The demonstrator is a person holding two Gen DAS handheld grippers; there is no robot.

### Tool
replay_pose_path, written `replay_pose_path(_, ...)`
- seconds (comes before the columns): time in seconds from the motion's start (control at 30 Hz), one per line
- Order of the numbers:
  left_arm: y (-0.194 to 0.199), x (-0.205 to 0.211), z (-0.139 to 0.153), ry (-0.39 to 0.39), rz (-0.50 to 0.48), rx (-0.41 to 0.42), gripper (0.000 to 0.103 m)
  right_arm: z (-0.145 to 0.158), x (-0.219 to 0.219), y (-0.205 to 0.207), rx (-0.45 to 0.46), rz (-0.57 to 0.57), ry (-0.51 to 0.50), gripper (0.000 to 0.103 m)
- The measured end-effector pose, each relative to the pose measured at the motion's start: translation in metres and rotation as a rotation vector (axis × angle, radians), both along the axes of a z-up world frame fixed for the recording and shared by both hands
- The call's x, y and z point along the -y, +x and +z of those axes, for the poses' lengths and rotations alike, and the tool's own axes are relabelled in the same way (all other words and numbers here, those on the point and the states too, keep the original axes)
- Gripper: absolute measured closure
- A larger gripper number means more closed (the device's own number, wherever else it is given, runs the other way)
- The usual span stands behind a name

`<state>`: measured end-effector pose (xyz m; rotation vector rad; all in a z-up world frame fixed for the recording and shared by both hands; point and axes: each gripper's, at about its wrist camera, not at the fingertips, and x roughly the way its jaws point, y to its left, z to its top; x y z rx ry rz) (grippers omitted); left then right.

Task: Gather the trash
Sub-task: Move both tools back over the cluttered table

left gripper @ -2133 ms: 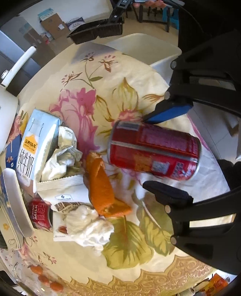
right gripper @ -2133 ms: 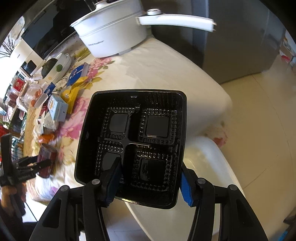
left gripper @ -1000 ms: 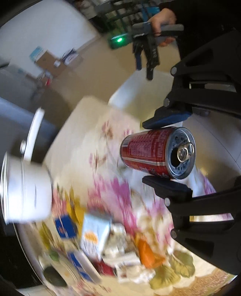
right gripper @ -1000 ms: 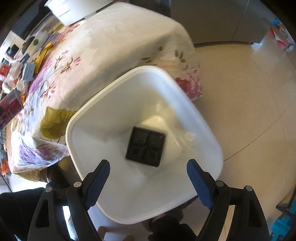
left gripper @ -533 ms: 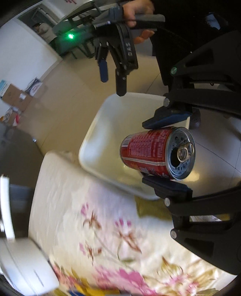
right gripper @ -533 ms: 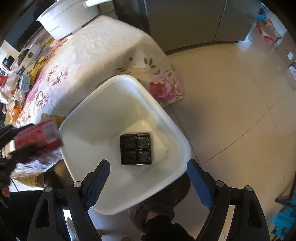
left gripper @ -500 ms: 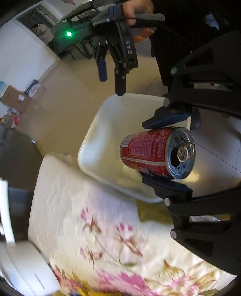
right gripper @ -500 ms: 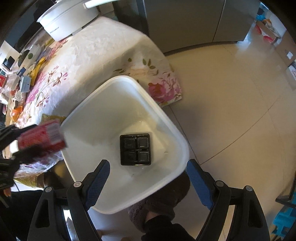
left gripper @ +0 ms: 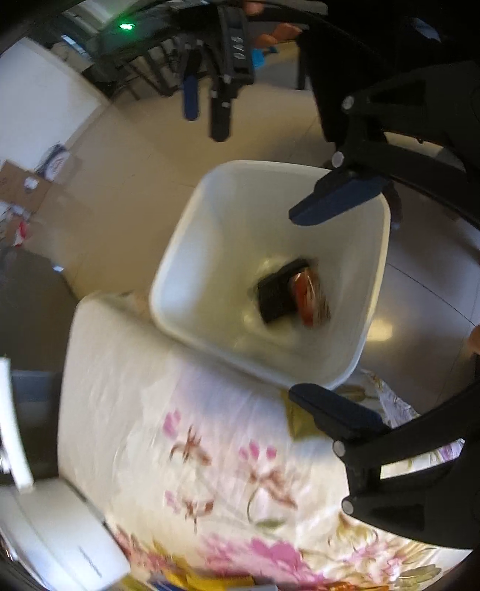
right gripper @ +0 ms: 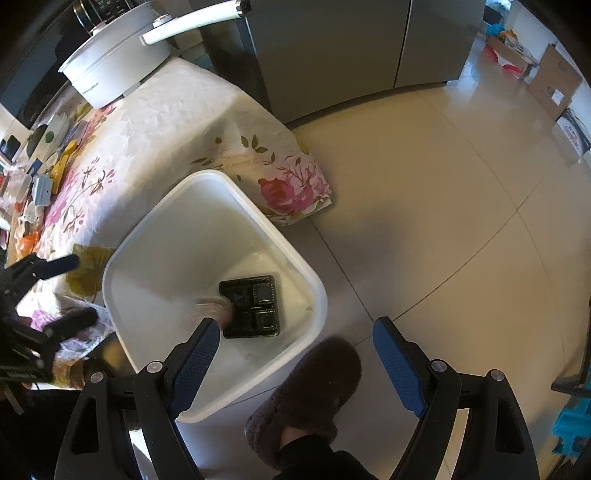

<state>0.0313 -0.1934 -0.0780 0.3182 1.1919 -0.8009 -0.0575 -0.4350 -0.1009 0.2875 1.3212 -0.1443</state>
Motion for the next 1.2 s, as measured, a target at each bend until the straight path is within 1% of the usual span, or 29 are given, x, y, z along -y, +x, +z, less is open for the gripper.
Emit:
replay_pose_path(0.13, 0.009, -0.029, 0.021, -0.023, 0.071, 0.064, 0.007, 0.006, -0.007, 0.004, 0.021, 0.017, -0.016, 0.016)
replay_pose_path(0.2, 0.014, -0.041, 0.026, -0.033, 0.106, 0.079, 0.006, 0.011, -0.012, 0.007, 0.033, 0.030, -0.025, 0.016)
replay_pose_path(0.33, 0.024, -0.073, 0.037, -0.047, 0.208, 0.120, 0.003, 0.023, -0.027, 0.017, 0.063, 0.059, -0.047, 0.016)
replay_pose_path(0.53, 0.036, -0.122, 0.044, -0.037, 0.351, 0.156, 0.002, 0.038, -0.056, 0.038, 0.109, 0.107, -0.055, 0.016)
replay_pose_path(0.77, 0.045, -0.185, 0.055, -0.017, 0.499, 0.230, 0.002, 0.051, -0.098, 0.064, 0.151, 0.173, -0.048, 0.016)
replay_pose_path(0.93, 0.053, -0.220, 0.056, 0.033, 0.586, 0.281, 0.001, 0.060, -0.131, 0.084, 0.175, 0.218, -0.039, 0.016)
replay_pose_path(1.0, 0.057, -0.233, 0.056, 0.041, 0.616, 0.282, 0.001, 0.064, -0.143, 0.093, 0.187, 0.231, -0.035, 0.016)
replay_pose_path(1.07, 0.063, -0.251, 0.053, 0.060, 0.674, 0.273, 0.001, 0.066, -0.154, 0.101, 0.196, 0.243, -0.028, 0.016)
replay_pose_path(1.2, 0.076, -0.285, 0.045, 0.059, 0.761, 0.225, 0.001, 0.070, -0.178, 0.115, 0.208, 0.268, -0.017, 0.016)
